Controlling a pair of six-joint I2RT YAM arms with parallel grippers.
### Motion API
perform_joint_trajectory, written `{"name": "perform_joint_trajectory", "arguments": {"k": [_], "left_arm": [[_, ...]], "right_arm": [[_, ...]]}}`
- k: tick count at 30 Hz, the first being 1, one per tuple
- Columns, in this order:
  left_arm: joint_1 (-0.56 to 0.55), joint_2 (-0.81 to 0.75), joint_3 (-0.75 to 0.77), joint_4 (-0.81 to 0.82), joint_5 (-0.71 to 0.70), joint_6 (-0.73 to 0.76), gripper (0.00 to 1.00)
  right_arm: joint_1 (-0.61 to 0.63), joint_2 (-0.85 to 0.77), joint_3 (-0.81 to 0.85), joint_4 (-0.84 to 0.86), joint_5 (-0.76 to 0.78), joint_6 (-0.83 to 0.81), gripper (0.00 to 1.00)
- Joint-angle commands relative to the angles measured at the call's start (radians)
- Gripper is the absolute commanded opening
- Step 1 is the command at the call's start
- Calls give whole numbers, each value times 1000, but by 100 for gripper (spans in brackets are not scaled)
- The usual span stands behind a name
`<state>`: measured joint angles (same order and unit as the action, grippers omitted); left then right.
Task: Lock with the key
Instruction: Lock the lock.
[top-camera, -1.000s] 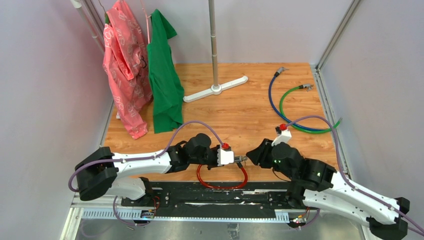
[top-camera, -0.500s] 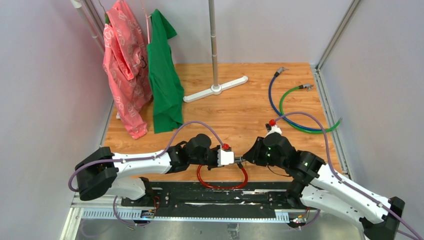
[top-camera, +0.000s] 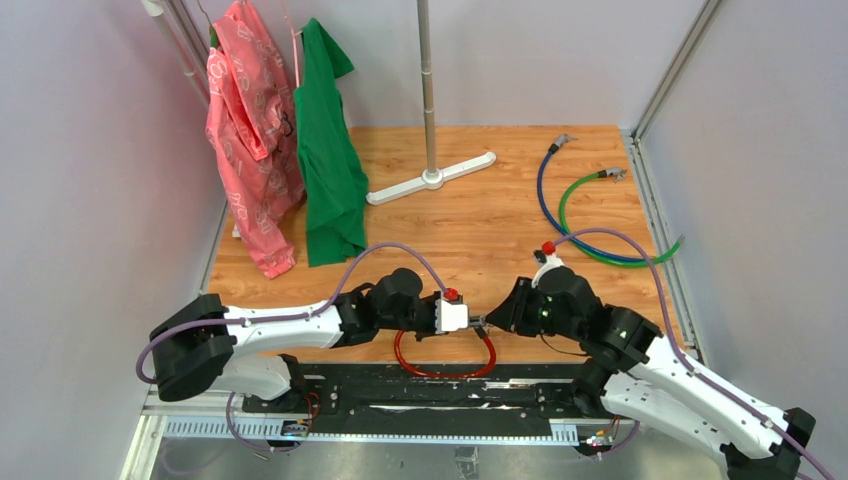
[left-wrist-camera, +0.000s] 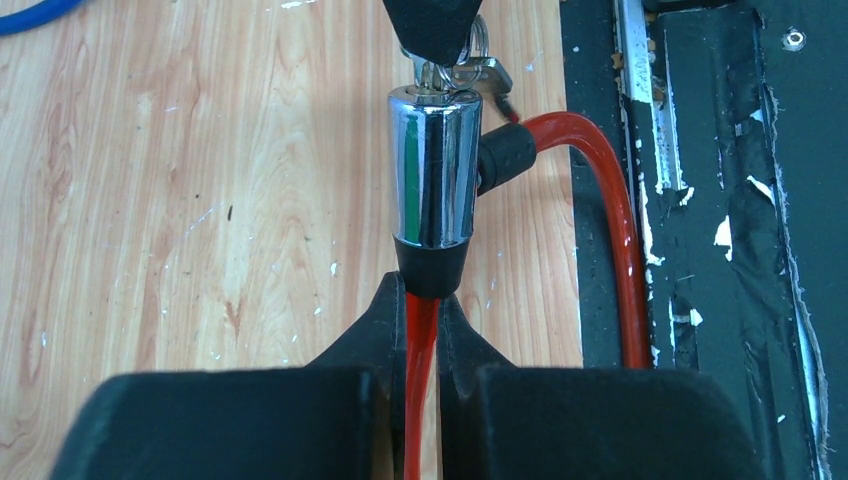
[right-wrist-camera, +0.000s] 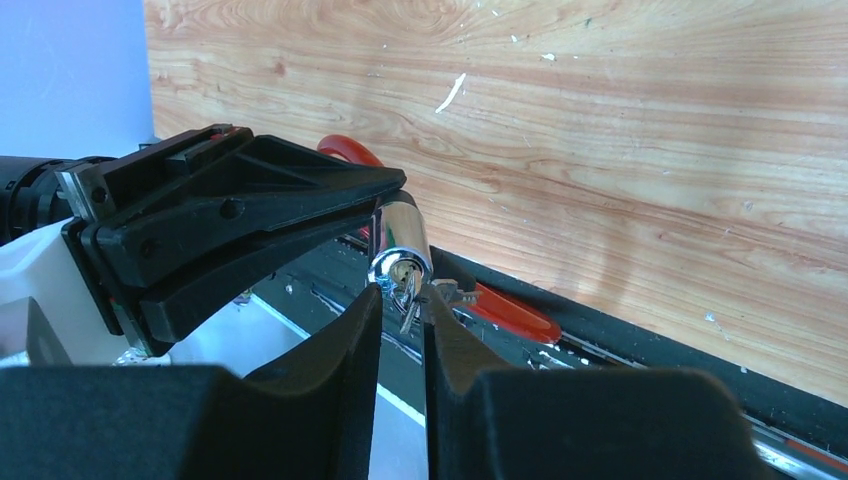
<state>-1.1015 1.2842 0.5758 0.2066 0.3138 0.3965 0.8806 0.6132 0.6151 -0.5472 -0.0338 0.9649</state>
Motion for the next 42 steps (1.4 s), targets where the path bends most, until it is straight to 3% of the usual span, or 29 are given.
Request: {"name": "perform_joint_trajectory", "arguments": {"k": [1, 2, 5, 8, 19, 22, 31, 42], "left_arm": [[-29, 8, -42, -134, 72, -11, 0], [-30, 8, -43, -134, 70, -9, 0], [-30, 9, -45, -133, 71, -10, 0], [-31, 7, -48, -134, 72, -5, 0], [-29, 3, -30, -148, 93, 26, 0], [-29, 5, -22, -150, 98, 28, 0], [-29, 8, -17, -147, 102, 30, 0], [-29, 18, -12, -153, 103, 24, 0]], "right_arm": [[-11, 24, -7, 0, -54, 3, 22], [-11, 33, -5, 2, -60, -7, 20], [-13, 46, -6, 3, -69, -49, 0], [-21, 40, -8, 5, -81, -138, 0], [-26, -12, -1, 47, -143, -877, 0], [-26, -27, -9, 108, -226, -1097, 0], [-26, 21, -7, 19, -316, -1645, 0], [-25, -66, -74, 90, -399, -2054, 0]]}}
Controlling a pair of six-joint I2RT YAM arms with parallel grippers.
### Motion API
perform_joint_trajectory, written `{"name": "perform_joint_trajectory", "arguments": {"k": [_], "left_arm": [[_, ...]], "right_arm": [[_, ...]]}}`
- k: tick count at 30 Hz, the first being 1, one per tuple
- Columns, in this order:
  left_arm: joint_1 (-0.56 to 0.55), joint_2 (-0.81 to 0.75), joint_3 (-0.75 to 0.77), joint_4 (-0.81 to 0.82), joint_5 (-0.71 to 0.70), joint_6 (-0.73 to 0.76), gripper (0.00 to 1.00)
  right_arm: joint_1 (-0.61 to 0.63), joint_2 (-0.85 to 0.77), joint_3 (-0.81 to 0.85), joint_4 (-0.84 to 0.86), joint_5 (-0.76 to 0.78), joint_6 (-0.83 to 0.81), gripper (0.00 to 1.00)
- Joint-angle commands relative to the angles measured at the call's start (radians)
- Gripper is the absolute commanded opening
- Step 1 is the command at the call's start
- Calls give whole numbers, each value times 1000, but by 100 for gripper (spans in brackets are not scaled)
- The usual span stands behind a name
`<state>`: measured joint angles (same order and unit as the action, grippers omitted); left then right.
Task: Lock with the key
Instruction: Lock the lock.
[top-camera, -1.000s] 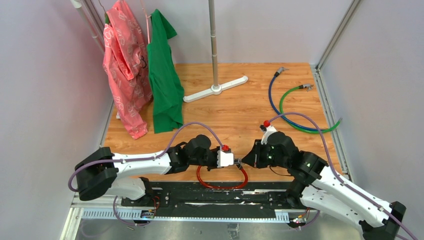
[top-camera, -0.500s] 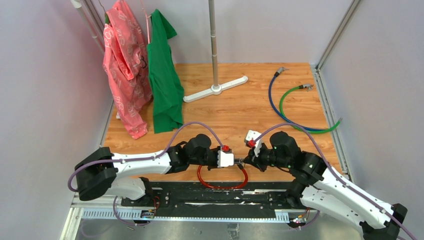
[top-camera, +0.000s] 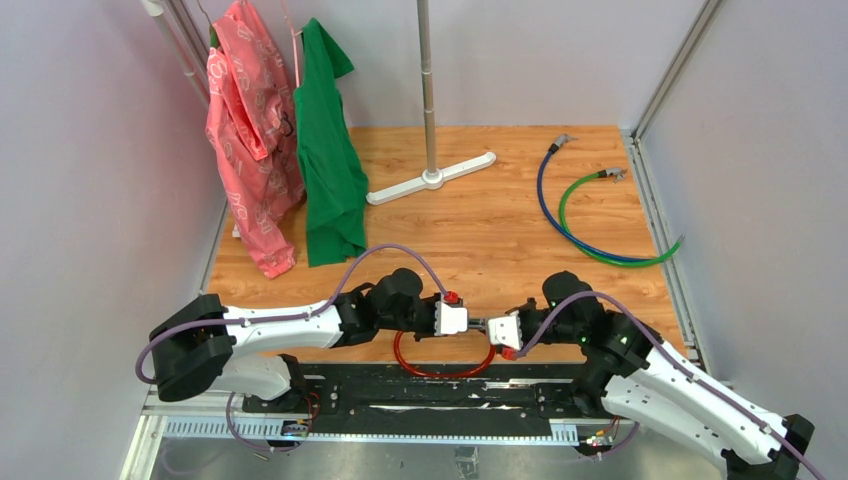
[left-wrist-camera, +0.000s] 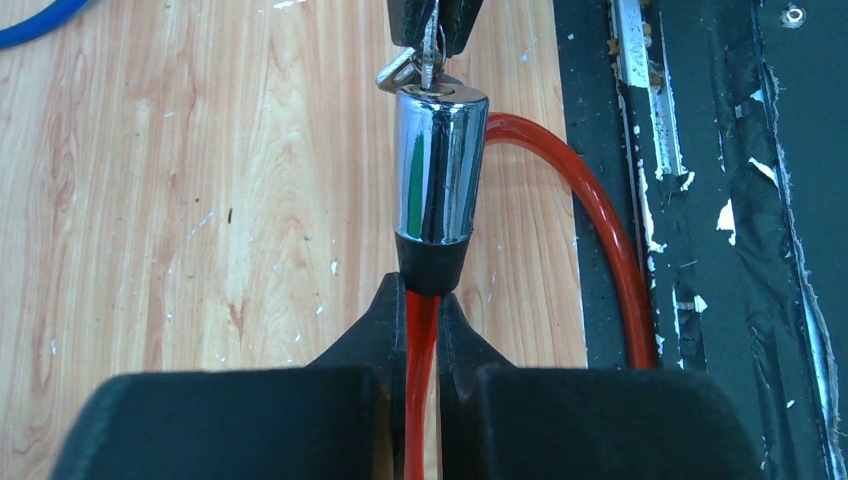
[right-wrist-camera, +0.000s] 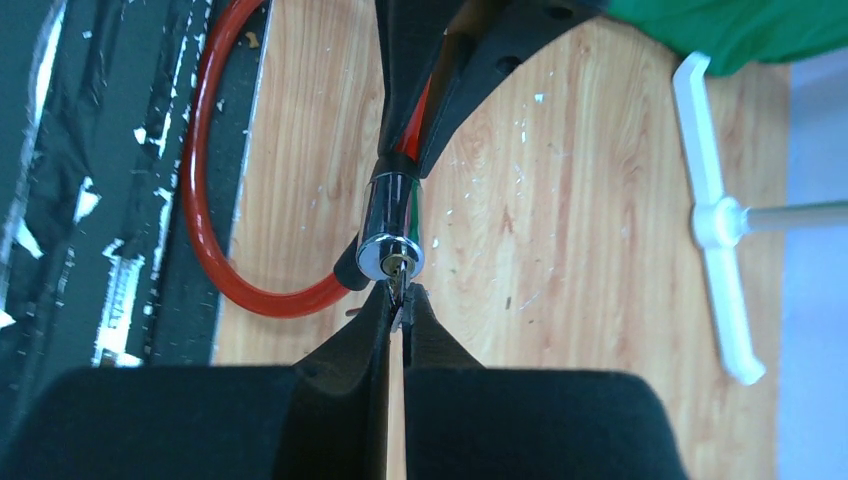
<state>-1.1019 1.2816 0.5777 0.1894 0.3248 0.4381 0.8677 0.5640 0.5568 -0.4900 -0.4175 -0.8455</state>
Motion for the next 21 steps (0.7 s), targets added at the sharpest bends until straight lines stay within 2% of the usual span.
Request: {"name": "perform_joint_trajectory", "arguments": {"k": [1, 9, 17, 21], "left_arm": [[-29, 21, -14, -135, 93, -18, 0], [-29, 26, -10, -128, 106, -50, 0], [-29, 46, -11, -100, 107, -85, 0], [-29, 36, -8, -155, 73, -49, 0]], "right_arm": [[-12, -20, -17, 35, -21, -274, 0], [-10, -10, -33, 6, -30, -417, 0], [-10, -39, -55, 13, -34, -386, 1], [-10, -73, -49, -41, -25, -359, 14]]}}
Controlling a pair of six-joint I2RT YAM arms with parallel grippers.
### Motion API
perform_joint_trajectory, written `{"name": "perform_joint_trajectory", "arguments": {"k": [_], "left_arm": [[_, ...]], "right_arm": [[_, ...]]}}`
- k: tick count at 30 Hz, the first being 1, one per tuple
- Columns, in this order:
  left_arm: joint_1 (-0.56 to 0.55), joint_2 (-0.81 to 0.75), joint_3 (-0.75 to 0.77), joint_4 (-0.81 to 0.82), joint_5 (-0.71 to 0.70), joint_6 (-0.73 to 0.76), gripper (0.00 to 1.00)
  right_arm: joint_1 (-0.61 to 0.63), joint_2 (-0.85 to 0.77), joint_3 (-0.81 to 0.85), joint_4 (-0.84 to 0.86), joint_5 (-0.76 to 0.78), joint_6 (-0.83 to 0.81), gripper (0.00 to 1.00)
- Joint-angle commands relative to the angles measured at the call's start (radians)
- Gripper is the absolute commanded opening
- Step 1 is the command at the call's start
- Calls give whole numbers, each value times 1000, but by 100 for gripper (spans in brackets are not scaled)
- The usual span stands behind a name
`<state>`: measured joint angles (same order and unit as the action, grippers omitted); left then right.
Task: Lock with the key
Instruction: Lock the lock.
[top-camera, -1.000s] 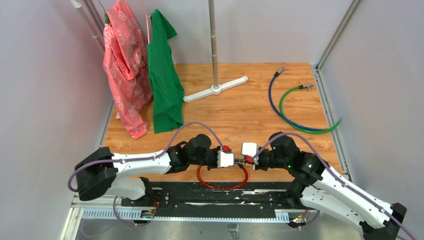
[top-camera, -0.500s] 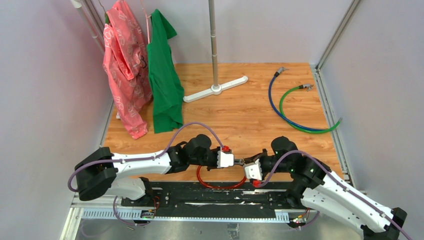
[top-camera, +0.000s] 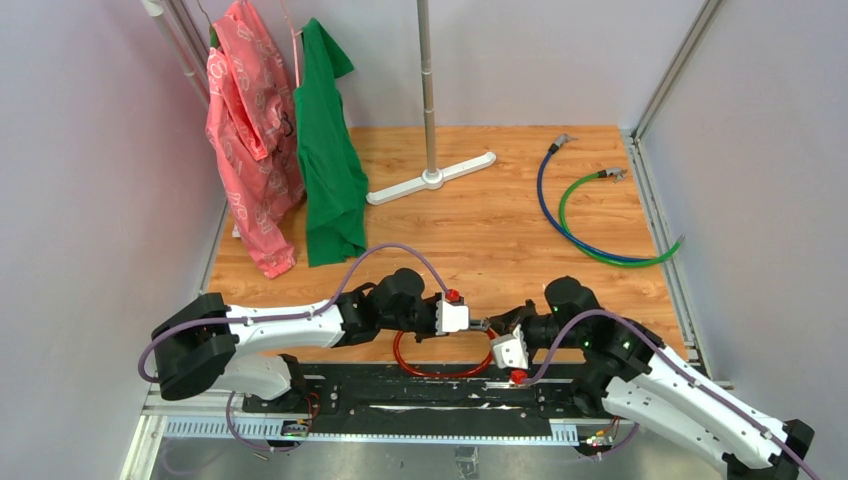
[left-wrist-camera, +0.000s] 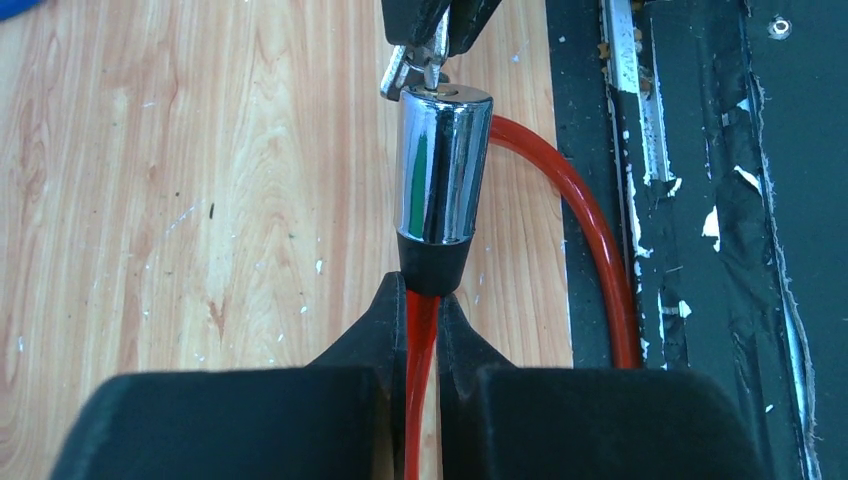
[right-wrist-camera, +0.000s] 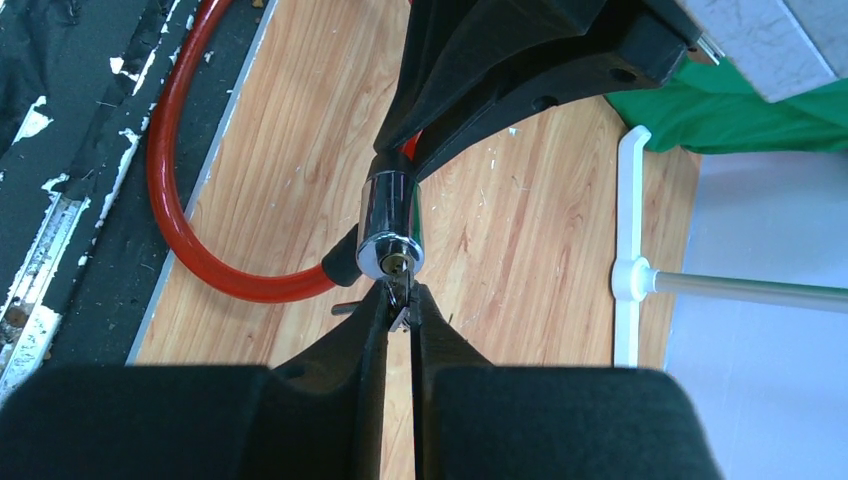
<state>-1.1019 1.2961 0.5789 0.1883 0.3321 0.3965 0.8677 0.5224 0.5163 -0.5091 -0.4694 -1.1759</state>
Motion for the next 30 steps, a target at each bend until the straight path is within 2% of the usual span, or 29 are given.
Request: {"name": "perform_joint_trajectory", "arguments": {"k": [1, 6, 7, 8, 9, 11, 13, 16, 21, 24, 27, 30], "left_arm": [[-29, 17, -9, -167, 63, 2, 0], [-29, 16, -11, -174, 64, 16, 0], [-29, 17, -12, -171, 64, 16, 0], [-29, 16, -13, -170, 64, 15, 0], [-29, 16, -14, -170, 64, 14, 0], [-29, 15, -15, -170, 64, 14, 0], [-29, 17, -19, -163, 64, 11, 0], [-29, 14, -22, -152, 70, 8, 0], [-29, 15, -23, -152, 71, 16, 0], [-29, 13, -25, -150, 79, 17, 0], [-29, 8, -24, -151, 79, 20, 0], [-29, 6, -20, -148, 77, 22, 0]], "right_arm": [[-10, -40, -6, -40, 31, -19, 17], [-10, -93, -10, -84, 43, 5, 42], [-10, -101, -7, -94, 42, 23, 53], [-10, -108, -2, -101, 43, 42, 74], [-10, -114, 4, -102, 49, 74, 79], [-10, -123, 23, -95, 69, 152, 81], [-10, -135, 41, -47, 101, 312, 82], [-10, -130, 91, 25, 215, 712, 83], [-10, -50, 192, 23, 402, 1403, 84], [-14, -20, 173, 21, 445, 1698, 73], [-22, 1, 164, 28, 387, 1822, 71], [-30, -21, 138, 22, 353, 1811, 73]]}}
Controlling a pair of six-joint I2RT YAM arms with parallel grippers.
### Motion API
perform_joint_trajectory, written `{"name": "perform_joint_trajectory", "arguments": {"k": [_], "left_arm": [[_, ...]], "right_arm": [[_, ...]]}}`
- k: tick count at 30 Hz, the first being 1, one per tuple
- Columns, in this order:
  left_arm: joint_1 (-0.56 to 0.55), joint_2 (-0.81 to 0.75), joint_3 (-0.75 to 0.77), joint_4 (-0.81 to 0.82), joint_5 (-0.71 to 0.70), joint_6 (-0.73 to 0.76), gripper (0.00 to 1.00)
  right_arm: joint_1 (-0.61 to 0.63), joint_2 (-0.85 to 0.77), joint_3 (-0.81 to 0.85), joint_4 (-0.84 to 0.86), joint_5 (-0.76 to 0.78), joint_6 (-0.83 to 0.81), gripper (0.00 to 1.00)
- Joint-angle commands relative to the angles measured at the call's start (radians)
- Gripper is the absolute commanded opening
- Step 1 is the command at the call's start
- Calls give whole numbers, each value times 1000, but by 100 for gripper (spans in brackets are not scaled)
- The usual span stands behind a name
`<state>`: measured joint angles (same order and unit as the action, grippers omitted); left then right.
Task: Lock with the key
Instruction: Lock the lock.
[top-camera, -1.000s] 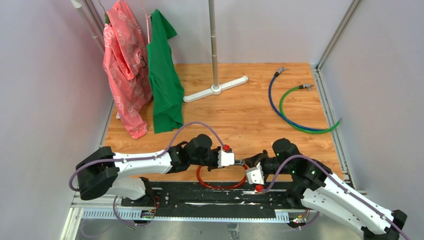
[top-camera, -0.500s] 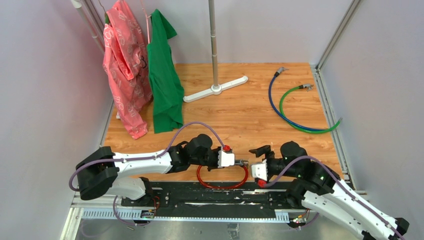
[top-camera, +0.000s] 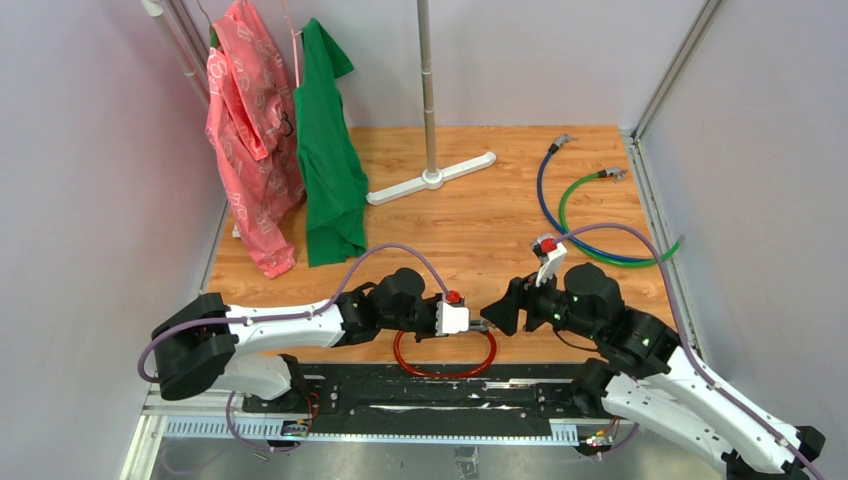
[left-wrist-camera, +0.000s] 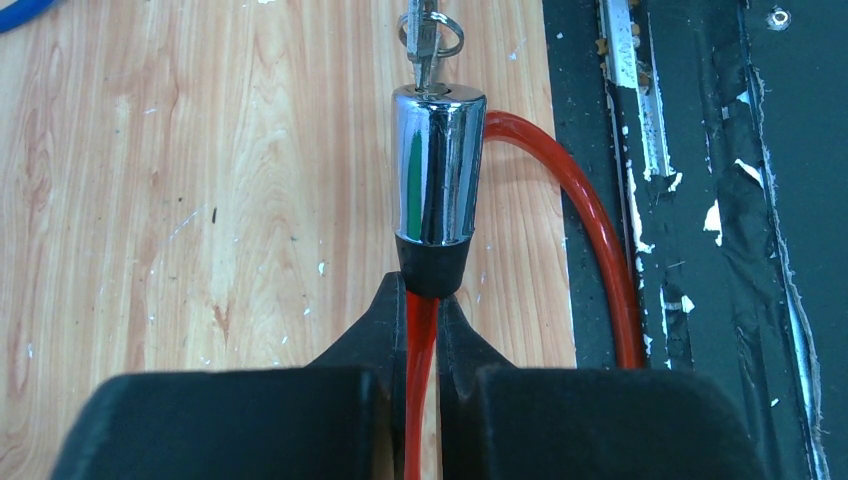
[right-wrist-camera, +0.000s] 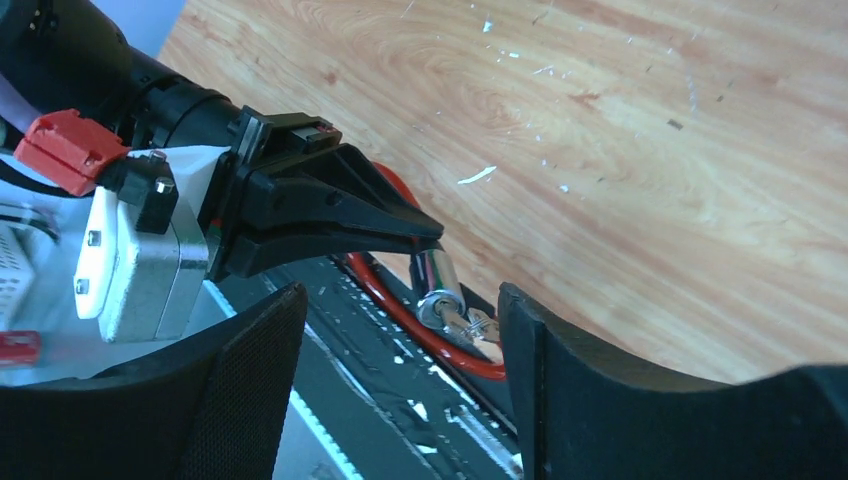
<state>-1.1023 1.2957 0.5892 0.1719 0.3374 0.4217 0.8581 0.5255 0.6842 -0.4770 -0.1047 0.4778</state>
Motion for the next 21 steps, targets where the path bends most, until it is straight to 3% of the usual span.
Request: {"name": "perform_joint_trajectory", "arguments": {"k": [1, 4, 8, 21], "left_arm": [[-28, 7, -31, -133, 71, -4, 0], [-28, 2, -28, -136, 68, -8, 0], [-28, 1, -29, -141, 69, -8, 0], [-28, 3, -31, -139, 79, 0, 0]], "right_arm": [[-24, -24, -41, -13, -16, 171, 71], [-65, 22, -66, -69, -41, 300, 61], [-100, 94, -19, -210, -37, 401, 60], [-100, 145, 46, -267, -98, 492, 42]]}}
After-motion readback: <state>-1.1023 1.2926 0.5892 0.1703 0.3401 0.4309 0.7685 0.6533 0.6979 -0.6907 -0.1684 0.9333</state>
